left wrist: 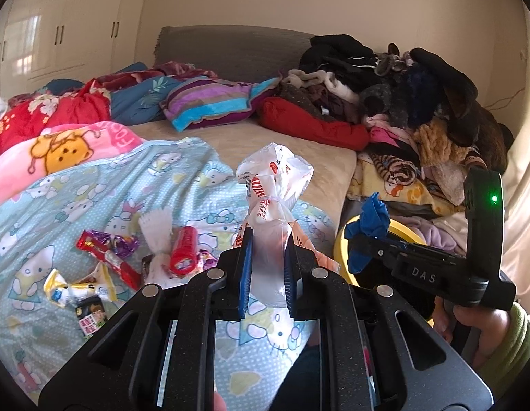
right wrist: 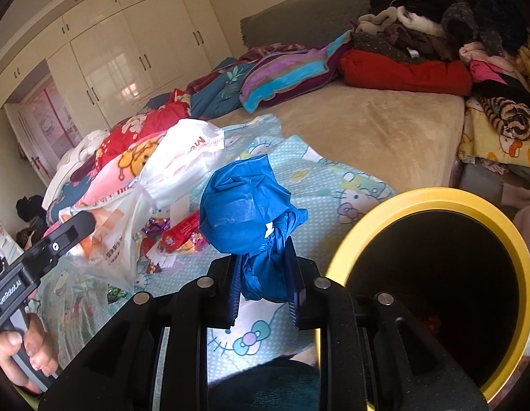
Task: Collect trash
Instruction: 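Carry both bags over the yellow-rimmed bin and open both tools to release them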
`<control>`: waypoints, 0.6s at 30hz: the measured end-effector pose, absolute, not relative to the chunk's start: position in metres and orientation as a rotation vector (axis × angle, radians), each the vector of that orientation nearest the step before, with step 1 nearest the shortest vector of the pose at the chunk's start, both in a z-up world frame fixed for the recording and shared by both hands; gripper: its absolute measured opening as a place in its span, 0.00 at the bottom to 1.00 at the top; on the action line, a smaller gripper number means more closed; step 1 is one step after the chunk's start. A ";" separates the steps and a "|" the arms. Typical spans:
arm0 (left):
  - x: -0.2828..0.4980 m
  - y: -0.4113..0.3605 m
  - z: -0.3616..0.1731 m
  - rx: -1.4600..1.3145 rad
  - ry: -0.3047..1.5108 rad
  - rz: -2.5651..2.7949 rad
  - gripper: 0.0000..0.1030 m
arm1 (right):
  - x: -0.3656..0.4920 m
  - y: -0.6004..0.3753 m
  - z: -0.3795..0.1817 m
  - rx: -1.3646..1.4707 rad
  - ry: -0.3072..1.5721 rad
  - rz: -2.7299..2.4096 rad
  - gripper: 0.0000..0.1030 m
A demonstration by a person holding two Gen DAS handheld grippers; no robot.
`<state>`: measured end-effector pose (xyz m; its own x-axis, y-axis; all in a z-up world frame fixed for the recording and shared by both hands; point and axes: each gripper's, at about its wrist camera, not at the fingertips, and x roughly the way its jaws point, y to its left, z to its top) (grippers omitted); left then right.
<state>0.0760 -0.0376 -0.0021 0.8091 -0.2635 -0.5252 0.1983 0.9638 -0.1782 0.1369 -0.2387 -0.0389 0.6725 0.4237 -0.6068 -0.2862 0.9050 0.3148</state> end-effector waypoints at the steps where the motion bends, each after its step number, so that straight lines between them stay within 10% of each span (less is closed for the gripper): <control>1: 0.076 -0.039 -0.002 -0.117 0.579 -0.252 0.10 | 0.137 -0.241 -0.038 0.203 0.729 0.397 0.20; 18: 0.073 -0.083 -0.005 -0.076 0.599 -0.354 0.10 | 0.134 -0.303 -0.029 0.264 0.687 0.287 0.20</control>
<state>0.0729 -0.0833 -0.0047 0.7680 -0.3474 -0.5381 0.3037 0.9372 -0.1716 0.1340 -0.3026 -0.0288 0.7366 0.3443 -0.5822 -0.1723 0.9279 0.3307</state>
